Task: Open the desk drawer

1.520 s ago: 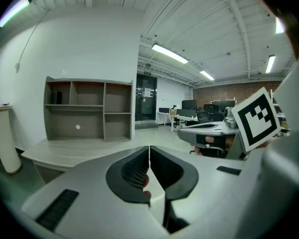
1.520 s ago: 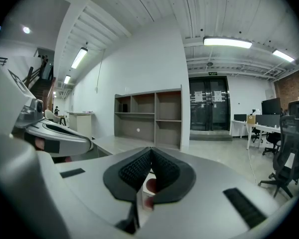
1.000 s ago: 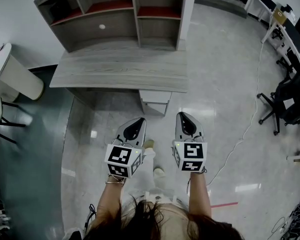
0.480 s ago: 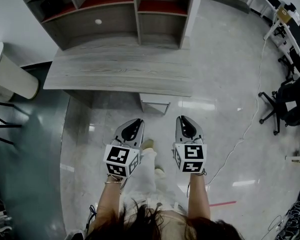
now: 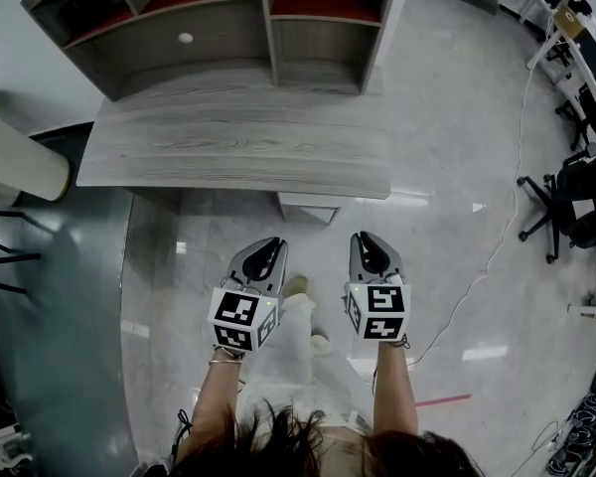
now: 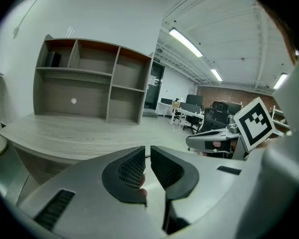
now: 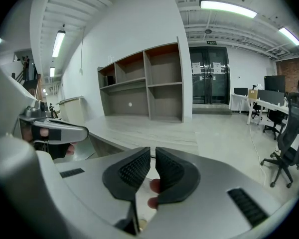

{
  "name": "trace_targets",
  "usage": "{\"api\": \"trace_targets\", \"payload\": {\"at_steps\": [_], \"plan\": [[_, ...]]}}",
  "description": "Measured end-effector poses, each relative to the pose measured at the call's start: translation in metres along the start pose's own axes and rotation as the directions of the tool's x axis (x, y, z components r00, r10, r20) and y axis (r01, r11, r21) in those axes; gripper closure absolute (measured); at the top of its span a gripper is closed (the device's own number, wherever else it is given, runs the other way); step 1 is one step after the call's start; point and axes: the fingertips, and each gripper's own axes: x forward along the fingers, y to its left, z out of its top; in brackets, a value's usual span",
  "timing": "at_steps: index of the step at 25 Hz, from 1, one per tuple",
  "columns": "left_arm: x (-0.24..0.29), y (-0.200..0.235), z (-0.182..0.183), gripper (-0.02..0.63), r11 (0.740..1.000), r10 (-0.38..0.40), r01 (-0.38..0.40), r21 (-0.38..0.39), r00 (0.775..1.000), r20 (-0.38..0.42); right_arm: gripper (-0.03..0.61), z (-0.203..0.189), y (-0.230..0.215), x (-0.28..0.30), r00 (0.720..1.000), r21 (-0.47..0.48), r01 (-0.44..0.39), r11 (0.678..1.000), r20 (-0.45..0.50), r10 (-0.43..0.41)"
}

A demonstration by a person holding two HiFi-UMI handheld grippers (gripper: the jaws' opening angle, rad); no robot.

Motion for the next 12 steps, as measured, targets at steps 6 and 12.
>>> {"api": "trace_targets", "payload": {"at_steps": [6, 12], "plan": [[0.018, 0.013, -0.010, 0.595, 1.000, -0.004, 0.004, 0.004, 1.000, -0.031, 0.554, -0.011, -0.007, 0.023, 0.999, 0.009, 0.015, 1.000, -0.049, -0.014], [0.035, 0.026, -0.017, 0.594, 1.000, -0.006, 0.005, -0.006, 0.999, -0.041, 0.552, -0.019, -0.011, 0.044, 0.996, 0.014, 0.024, 1.000, -0.081, -0.023]]}}
